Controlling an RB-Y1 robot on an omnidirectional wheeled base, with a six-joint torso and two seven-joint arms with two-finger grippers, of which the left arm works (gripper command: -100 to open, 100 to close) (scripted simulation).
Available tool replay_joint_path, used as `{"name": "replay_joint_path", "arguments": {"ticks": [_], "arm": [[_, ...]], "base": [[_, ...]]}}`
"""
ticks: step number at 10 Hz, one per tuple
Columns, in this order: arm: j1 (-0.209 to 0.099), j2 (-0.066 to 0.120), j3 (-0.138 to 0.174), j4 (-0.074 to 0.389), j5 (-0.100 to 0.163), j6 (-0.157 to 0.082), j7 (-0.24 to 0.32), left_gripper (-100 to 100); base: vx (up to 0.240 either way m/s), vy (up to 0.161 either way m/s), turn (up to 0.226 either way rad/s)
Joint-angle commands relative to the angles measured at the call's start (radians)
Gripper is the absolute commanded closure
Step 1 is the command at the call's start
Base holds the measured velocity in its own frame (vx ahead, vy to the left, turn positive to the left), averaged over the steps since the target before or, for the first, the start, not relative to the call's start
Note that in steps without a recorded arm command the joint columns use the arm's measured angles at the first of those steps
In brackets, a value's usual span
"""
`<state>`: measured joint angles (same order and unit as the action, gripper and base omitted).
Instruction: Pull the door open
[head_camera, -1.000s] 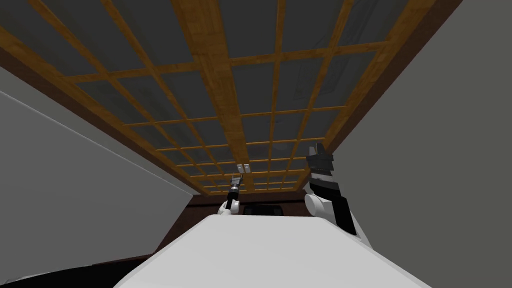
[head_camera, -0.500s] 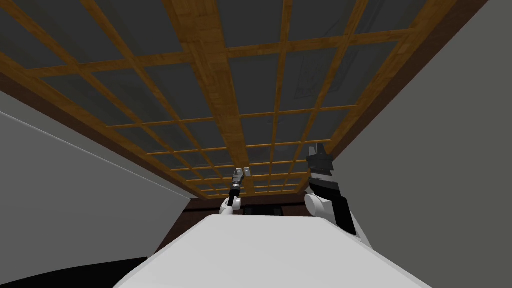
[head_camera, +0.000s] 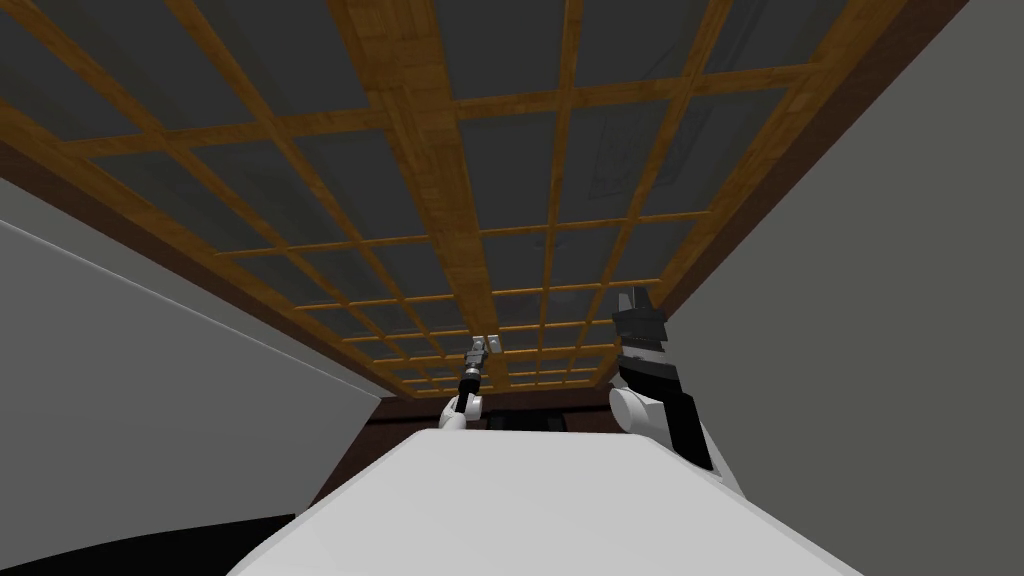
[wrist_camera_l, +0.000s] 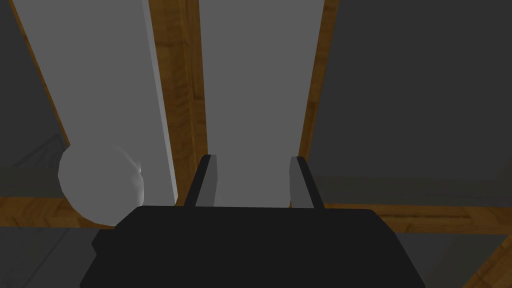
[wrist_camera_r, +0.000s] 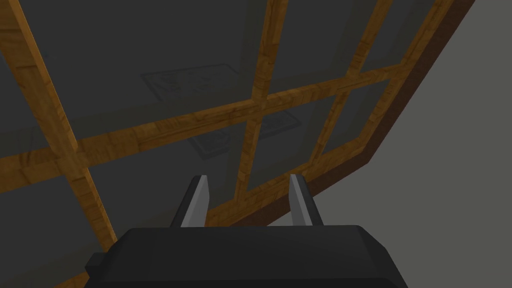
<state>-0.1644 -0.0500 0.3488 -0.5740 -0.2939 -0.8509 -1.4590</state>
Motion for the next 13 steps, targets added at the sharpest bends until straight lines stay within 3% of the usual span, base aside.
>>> {"name": "replay_joint_path", "arguments": {"ticks": [1, 2, 8, 12, 13], "arm": [[-0.002, 0.001, 0.001, -0.001, 0.001, 0.000, 0.000, 100], [0.029, 0.009, 0.005, 0.014, 0.002, 0.004, 0.018, 100], [0.063, 0.018, 0.011, 0.029, 0.004, 0.009, 0.038, 100], [0.063, 0.018, 0.011, 0.029, 0.004, 0.009, 0.038, 100], [0.079, 0.023, 0.014, 0.037, 0.005, 0.011, 0.048, 100]], "base": [[0.000, 0.000, 0.000], [-0.107, -0.044, 0.000], [-0.096, -0.028, 0.016], [-0.019, -0.007, 0.007], [-0.068, -0.022, 0.000]]}}
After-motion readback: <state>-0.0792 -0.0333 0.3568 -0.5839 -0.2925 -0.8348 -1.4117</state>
